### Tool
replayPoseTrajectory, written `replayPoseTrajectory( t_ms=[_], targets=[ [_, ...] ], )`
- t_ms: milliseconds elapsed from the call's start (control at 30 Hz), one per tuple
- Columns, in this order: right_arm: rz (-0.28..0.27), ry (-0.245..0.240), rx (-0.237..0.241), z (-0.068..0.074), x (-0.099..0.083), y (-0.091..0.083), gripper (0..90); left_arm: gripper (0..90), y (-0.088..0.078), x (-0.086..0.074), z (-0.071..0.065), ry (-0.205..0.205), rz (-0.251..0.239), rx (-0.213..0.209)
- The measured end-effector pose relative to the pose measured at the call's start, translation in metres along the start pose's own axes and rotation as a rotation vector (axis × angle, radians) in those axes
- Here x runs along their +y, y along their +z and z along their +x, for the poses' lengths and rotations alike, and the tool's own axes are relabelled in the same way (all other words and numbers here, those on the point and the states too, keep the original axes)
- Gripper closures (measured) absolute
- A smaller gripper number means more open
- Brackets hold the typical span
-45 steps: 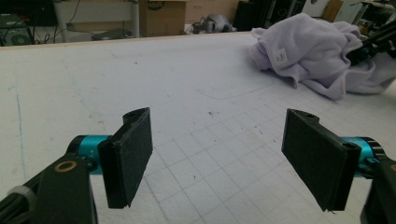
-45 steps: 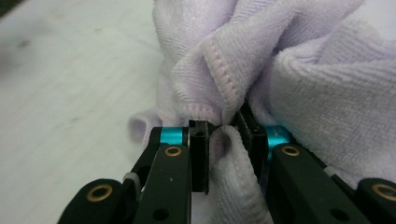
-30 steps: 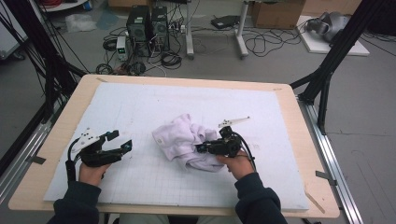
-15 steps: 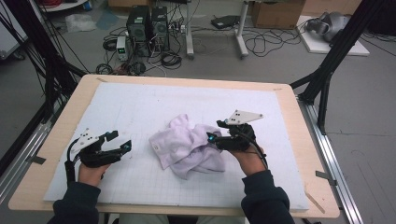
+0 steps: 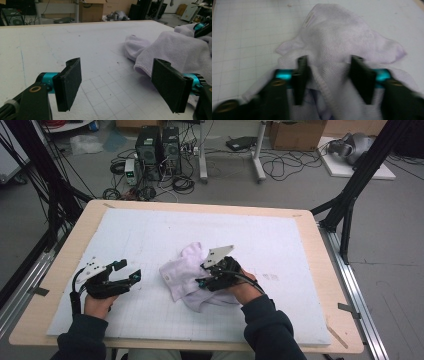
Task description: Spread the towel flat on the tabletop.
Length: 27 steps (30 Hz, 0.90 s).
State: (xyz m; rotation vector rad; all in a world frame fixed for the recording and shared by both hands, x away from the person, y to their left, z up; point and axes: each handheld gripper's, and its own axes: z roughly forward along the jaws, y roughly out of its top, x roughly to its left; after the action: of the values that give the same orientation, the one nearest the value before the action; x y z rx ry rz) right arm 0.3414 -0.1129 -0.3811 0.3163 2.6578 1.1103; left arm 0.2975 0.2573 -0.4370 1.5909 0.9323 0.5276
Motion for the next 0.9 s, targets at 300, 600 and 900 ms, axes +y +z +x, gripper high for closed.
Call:
replayPoseTrajectory(
  t_ms=[300,600,900],
  targets=[
    [-0.031,0.142,-0.057,-0.048,0.014,0.004,77.5,24.9,0.000,0.000,0.001,0.000,-0.001,-0.001],
    [-0.080,0.436,-0.337,-0.101,-0.009,-0.011,73.3,24.9,-0.001,0.000,0.002,-0.005,-0.004,-0.001],
    [-0.010,0.656,-0.743,-0.135,-0.058,-0.046,73.4,25.0,0.000,0.000,0.001,-0.004,-0.001,-0.006]
  ],
)
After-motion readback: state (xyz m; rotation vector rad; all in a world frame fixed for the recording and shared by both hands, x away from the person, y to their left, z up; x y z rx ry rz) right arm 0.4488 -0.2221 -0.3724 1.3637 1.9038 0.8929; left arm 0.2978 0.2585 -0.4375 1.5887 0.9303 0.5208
